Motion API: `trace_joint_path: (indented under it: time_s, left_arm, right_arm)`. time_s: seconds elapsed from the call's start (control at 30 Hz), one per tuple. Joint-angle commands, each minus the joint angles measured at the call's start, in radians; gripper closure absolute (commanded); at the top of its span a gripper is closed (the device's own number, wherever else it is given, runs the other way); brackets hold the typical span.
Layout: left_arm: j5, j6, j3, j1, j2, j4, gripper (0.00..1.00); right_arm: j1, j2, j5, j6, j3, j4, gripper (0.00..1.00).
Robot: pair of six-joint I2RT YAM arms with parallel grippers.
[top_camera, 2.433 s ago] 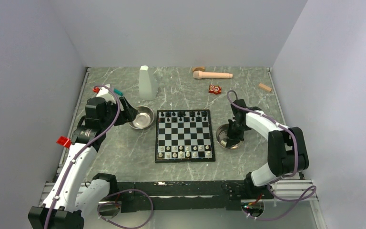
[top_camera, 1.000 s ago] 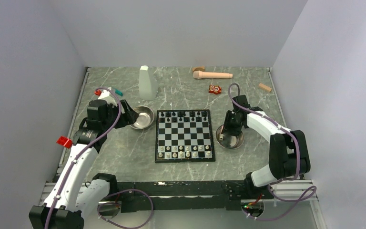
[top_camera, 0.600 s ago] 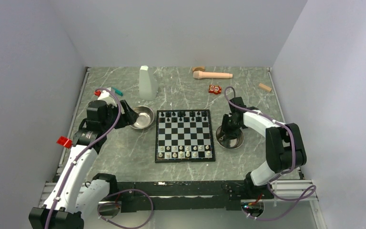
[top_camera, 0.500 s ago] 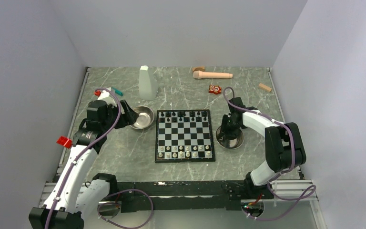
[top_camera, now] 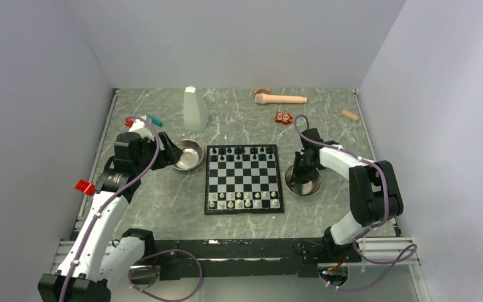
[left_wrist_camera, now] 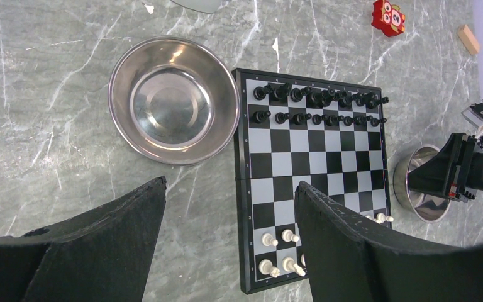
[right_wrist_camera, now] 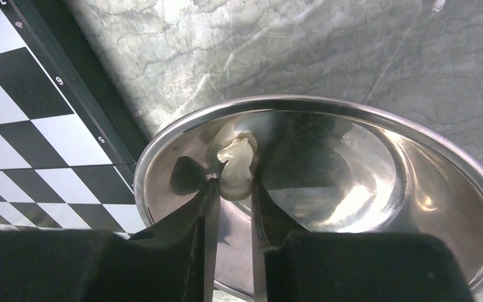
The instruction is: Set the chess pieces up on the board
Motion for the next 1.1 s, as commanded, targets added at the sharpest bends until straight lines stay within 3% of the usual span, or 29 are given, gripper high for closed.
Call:
trace_joint_path:
  time_s: [0.0, 0.4, 0.67, 0.93, 1.07]
  left_arm:
    - [0.015, -0.007, 0.01, 0.005, -0.006, 0.027, 0.21]
    - [0.052, -0.01, 0.027, 0.004, 0.016, 0.047, 0.21]
    - [0.18, -0.042, 0.068, -0.014, 0.058, 0.096, 0.21]
    - [0.207, -0.132, 0.177, -0.206, 0.181, 0.173, 0.22]
    - [0.234, -0.206, 0.237, -0.305, 0.26, 0.238, 0.24]
  right_arm:
    - [0.005, 0.005, 0.052, -0.004, 0.017, 0.005, 0.81]
    - [0.006, -0.128, 0.081, -0.054, -0.013, 0.026, 0.94]
    - [0.038, -0.373, -0.059, -0.149, -0.141, 0.204, 0.95]
    - [0.113, -0.706, -0.093, -0.179, -0.267, 0.354, 0.94]
    - [0.12, -0.879, -0.196, -0.191, -0.332, 0.462, 0.95]
